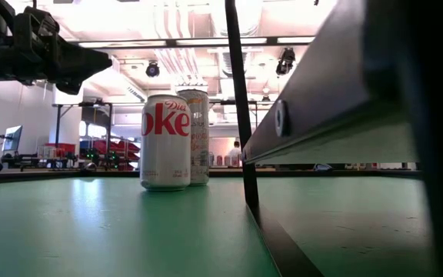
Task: Place canned beverage on shelf
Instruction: Put the pink white soda can on the shelf aligned with the other pink white soda can
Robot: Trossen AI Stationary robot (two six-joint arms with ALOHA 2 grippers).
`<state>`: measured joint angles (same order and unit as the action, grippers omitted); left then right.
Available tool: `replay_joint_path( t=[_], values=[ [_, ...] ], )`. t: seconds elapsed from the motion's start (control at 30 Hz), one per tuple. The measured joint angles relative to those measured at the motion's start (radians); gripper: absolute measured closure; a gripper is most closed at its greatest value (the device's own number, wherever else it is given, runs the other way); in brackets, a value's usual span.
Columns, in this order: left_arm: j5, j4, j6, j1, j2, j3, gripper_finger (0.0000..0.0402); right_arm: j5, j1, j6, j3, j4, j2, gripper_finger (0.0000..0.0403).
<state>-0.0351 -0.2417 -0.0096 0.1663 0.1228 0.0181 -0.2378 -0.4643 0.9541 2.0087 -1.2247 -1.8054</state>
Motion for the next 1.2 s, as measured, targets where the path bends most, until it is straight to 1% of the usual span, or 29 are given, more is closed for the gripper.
replay_joint_path(
  t=[0.13, 0.23, 0.33, 0.43, 0.53, 0.6, 0.7, 0.83, 0.9, 1.0, 1.13, 1.2],
  values=[
    [0.000, 0.000, 0.000, 0.000, 0.000, 0.000, 0.0313, -0.038, 0.128, -0.042, 0.000, -0.013, 0.012, 0.0044],
    [0.000, 0.000, 0.000, 0.000, 0.000, 0.000, 0.0313, -0.065, 0.234, -0.014, 0.000, -0.027, 0.011, 0.0044],
    [0.000, 0.000, 0.000, 0.000, 0.000, 0.000, 0.0313, -0.046, 0.332, 0.025, 0.000, -0.018, -0.002, 0.0044],
    [0.000, 0.000, 0.000, 0.000, 0.000, 0.000, 0.0313, 0.002, 0.402, 0.133, -0.001, -0.014, -0.020, 0.0044],
    [0.000, 0.001, 0.000, 0.000, 0.000, 0.000, 0.0313, 0.009, 0.449, 0.316, -0.001, -0.019, -0.036, 0.0044],
    [0.000, 0.000, 0.000, 0.000, 0.000, 0.000, 0.0313, 0.009, 0.469, 0.406, 0.000, -0.018, -0.049, 0.0044],
    [0.000, 0.000, 0.000, 0.000, 0.000, 0.000, 0.0313, 0.008, 0.483, 0.439, -0.001, -0.018, -0.066, 0.0044],
    [0.000, 0.001, 0.000, 0.000, 0.000, 0.000, 0.0313, -0.008, 0.486, 0.402, -0.001, -0.017, -0.079, 0.0044],
    [0.000, 0.001, 0.000, 0.000, 0.000, 0.000, 0.0313, -0.022, 0.487, 0.350, -0.001, -0.018, -0.082, 0.0044],
    [0.000, 0.001, 0.000, 0.000, 0.000, 0.000, 0.0313, -0.024, 0.488, 0.181, -0.001, -0.020, -0.083, 0.0044],
    [0.000, 0.001, 0.000, 0.000, 0.000, 0.000, 0.0313, -0.023, 0.492, -0.107, -0.001, 0.017, -0.082, 0.0044],
    [0.000, 0.001, 0.000, 0.000, 0.000, 0.000, 0.0313, -0.027, 0.509, -0.171, -0.001, 0.072, -0.082, 0.0044]
  ],
)
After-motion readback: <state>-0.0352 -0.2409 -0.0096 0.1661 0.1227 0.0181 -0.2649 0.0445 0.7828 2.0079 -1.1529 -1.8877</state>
